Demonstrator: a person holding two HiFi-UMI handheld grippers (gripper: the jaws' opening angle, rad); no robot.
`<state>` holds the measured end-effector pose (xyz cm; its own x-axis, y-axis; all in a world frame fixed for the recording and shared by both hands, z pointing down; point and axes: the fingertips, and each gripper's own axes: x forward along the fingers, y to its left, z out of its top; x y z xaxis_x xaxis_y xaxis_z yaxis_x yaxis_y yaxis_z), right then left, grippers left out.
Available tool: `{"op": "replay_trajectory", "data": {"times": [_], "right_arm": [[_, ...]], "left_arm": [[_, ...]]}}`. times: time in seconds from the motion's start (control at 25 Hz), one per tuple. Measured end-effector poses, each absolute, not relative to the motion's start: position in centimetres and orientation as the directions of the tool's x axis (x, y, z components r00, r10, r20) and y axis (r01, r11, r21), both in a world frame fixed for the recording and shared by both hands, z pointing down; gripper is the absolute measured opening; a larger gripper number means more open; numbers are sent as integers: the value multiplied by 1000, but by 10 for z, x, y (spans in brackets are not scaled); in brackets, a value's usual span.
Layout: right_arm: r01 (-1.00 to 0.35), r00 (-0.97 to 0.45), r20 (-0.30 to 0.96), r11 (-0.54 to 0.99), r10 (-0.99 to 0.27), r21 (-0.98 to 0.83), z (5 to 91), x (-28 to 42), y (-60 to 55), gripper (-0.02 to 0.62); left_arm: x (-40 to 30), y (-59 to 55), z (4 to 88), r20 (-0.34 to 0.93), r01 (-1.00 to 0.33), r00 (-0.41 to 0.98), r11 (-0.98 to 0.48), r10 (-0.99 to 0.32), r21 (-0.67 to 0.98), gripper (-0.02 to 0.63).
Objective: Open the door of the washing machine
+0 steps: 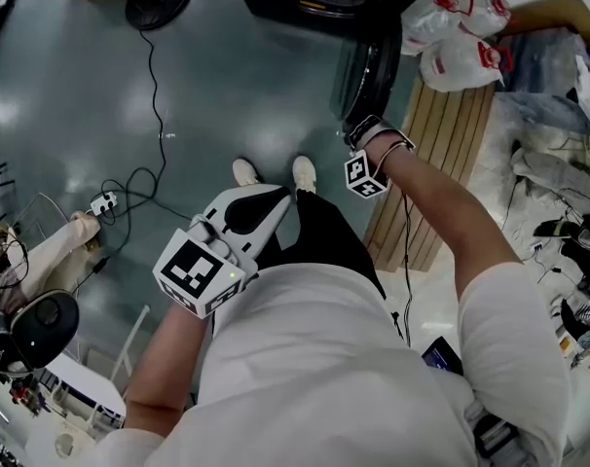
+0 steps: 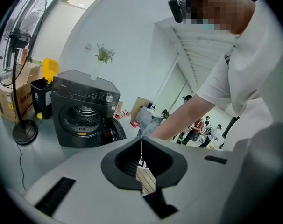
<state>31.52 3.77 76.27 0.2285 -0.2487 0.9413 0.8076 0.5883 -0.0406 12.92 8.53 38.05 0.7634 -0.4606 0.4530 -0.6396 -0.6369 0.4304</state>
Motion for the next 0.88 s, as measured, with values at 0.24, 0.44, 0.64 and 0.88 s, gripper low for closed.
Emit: {"op": "replay_trajectory", "data": {"times": [0.24,0.44,0.64,0.88], "right_arm": [[792,199,956,611,-215,-27,753,310,38,84],[708,115,985,706,-129,10,735,291,45,76],[598,7,998,800,-60,44,714,279,46,32],[202,-203,979,979,18,24,671,264,41,9]], "left_arm": [[129,86,379,444,-639,765,-639,-467,429,18],[127,82,374,429,-637,768,-638,-476,433,18],[129,78,368,424,-635,769,-648,-478,421,18],[127,72,361,411,-634,769,-663,-489,399,18]]}}
